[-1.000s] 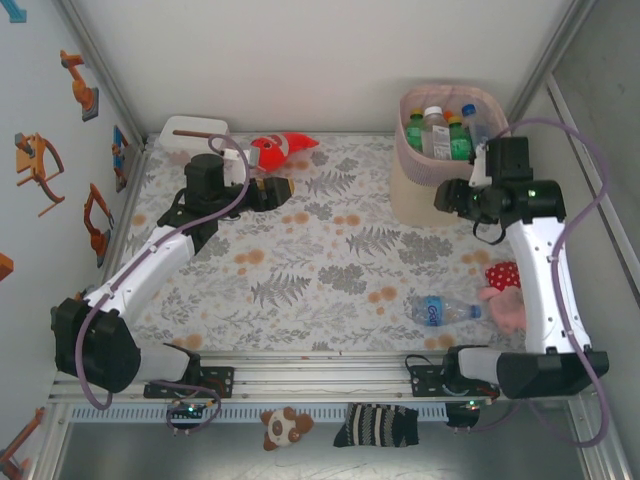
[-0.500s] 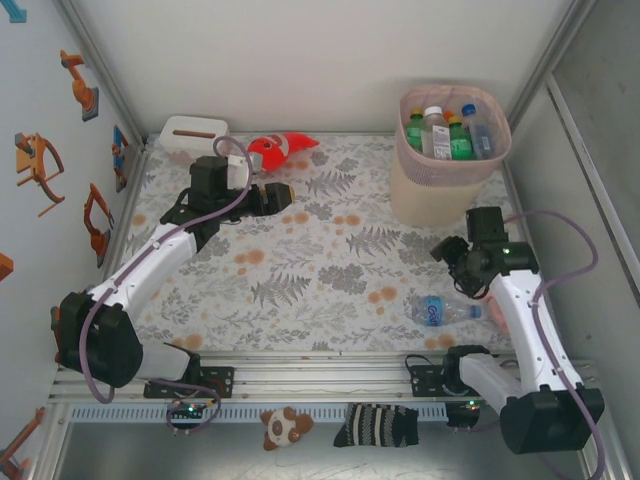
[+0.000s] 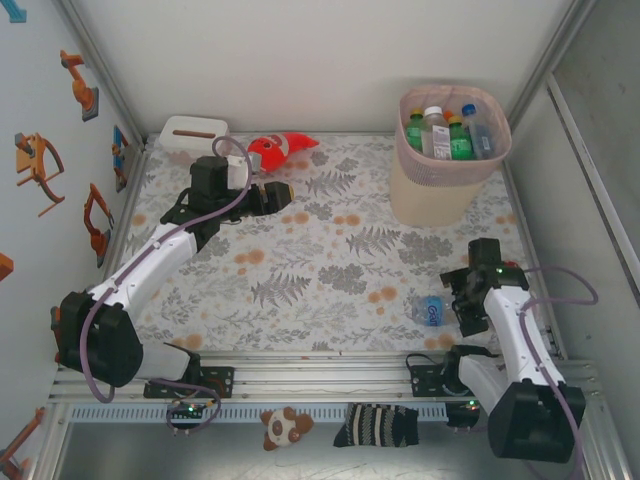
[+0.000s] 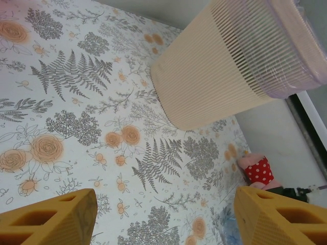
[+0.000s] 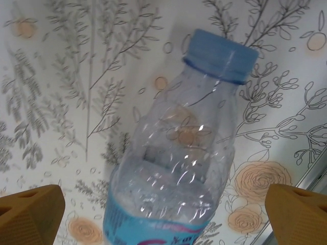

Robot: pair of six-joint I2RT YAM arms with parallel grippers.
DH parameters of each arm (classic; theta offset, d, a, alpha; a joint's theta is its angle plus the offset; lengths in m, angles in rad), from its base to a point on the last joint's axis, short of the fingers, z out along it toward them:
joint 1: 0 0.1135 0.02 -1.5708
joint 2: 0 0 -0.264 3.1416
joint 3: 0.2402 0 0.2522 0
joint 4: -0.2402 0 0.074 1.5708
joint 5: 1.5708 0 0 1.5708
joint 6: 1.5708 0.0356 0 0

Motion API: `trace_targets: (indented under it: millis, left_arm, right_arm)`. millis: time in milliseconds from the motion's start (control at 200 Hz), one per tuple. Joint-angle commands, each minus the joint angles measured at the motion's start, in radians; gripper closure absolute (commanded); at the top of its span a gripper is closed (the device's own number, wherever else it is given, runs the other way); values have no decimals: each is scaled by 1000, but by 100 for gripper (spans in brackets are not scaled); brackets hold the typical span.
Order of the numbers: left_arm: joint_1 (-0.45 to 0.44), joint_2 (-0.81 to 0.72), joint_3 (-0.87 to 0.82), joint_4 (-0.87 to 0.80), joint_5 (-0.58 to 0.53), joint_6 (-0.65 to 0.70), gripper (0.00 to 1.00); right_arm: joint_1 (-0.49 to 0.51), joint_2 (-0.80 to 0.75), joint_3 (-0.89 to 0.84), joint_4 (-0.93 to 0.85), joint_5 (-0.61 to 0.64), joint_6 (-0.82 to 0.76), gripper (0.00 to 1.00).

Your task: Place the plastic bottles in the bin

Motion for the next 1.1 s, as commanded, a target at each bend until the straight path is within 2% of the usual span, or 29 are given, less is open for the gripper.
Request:
trace_targets:
  millis: [0, 135, 351, 456, 541, 696, 766, 911, 1097]
  left_arm:
    - [4, 4, -6, 30, 0, -28, 29]
    - [3, 9, -11, 50, 1, -43, 30]
    - [4, 11, -9, 55, 2, -50, 29]
    - [4, 16, -3, 52, 4, -50, 29]
    - [4, 21, 1, 52, 7, -52, 30]
    - [4, 29, 16, 45, 11, -53, 30]
    - [5, 29, 23, 37, 13, -51, 30]
    - [4, 24, 30, 26, 9, -48, 30]
    - [4, 25, 39, 15, 11, -46, 29]
  right_arm:
    - [-32, 17, -28, 53, -7, 46, 1]
    - [-41, 55, -56, 116, -9, 49, 2]
    - [-35, 114, -67, 216, -46, 38, 18]
    - [4, 131, -59, 247, -44, 42, 26]
    - [61, 161, -41, 265, -27, 54, 28]
    - [181, 244, 21, 291, 9, 58, 28]
    - [208, 267, 52, 273, 30, 41, 26]
    - [197, 248, 71, 241, 86, 18, 18]
    - [108, 268, 98, 216, 74, -87, 15]
